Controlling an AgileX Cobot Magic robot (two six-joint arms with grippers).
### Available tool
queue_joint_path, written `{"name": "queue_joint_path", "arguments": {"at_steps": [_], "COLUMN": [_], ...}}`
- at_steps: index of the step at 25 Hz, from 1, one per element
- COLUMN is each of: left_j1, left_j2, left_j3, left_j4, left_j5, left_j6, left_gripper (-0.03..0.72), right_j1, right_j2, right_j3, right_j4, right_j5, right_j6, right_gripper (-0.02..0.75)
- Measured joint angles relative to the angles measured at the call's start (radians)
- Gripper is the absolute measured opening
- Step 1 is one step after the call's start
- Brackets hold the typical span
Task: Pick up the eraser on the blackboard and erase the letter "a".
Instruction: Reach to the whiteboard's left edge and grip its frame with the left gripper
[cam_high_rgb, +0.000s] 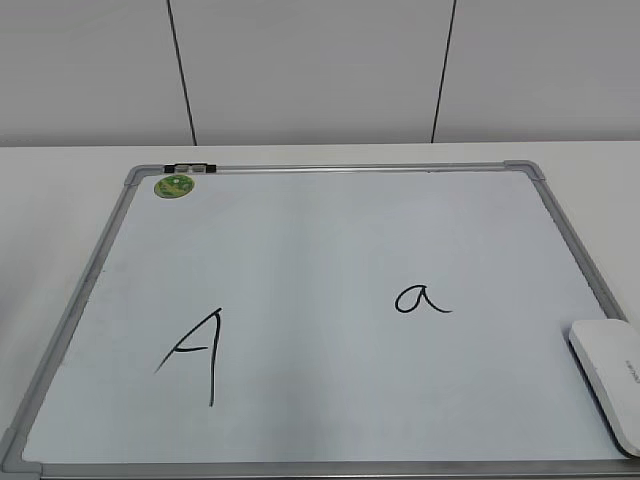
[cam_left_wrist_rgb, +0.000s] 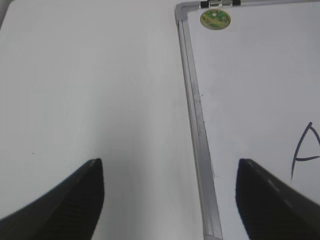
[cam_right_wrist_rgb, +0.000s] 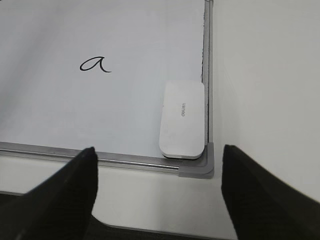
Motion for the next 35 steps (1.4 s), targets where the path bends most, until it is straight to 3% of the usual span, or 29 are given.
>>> {"name": "queue_joint_path", "arguments": {"at_steps": [7,13,23,35], "left_j1": [-0.038,-0.104,-0.110,-0.088], "left_j2": [0.269,0.491,0.794,1.006], "left_j3": [-0.071,-0.218,-0.516,-0.604], "left_j4": [-0.004,-0.006,-0.009,-0.149], "left_j5": [-0.025,0.017,0.268,0.359], "left_j6": [0.000,0.002,0.050,0.170], "left_gripper": [0.604,0.599,0.593,0.590], "right_j1": [0.000,0.000,0.000,0.000], "right_j2": [0.000,0.000,0.000,0.000], "right_j3": [0.000,0.000,0.000,0.000], "right_j4": [0.000,0.000,0.002,0.004], "right_j5": [0.000,0.000,0.000,0.000], "right_j6": [0.000,0.000,0.000,0.000], "right_gripper": [0.573,0.573,0.573,0.573]}}
